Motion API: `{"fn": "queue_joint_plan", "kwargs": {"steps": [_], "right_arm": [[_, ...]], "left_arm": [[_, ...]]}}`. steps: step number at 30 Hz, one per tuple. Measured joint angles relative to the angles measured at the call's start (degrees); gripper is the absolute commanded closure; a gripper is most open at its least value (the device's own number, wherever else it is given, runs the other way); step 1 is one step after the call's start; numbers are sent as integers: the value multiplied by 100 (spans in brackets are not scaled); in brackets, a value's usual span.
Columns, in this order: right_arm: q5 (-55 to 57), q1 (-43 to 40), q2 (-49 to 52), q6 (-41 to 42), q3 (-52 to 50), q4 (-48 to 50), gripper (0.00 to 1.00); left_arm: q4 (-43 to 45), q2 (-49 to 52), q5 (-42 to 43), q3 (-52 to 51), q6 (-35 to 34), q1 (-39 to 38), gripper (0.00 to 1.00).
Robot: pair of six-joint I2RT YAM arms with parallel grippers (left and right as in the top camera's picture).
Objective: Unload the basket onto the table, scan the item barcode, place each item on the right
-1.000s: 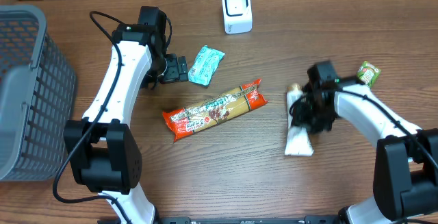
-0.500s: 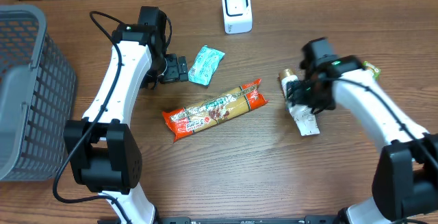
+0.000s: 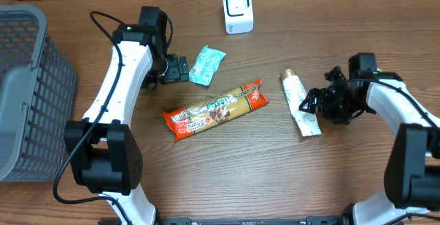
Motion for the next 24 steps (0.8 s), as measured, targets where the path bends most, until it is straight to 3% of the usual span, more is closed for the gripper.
{"fn": "queue_joint_plan", "kwargs": {"steps": [6,19,21,24], "right_arm": [[-444,-7,186,-254,-168,466,21],[-1687,-120,199,-645,-955,1178,46],[-1810,-186,199,-634,-1056,1309,55],[-1873,-258,225,-551,-1176,1458,87]], "left_arm": [[0,0,0,0,0,0,0],[-2,0,0,0,0,0,0],[0,0,0,0,0,0,1],[0,0,0,0,2,0,0]]}}
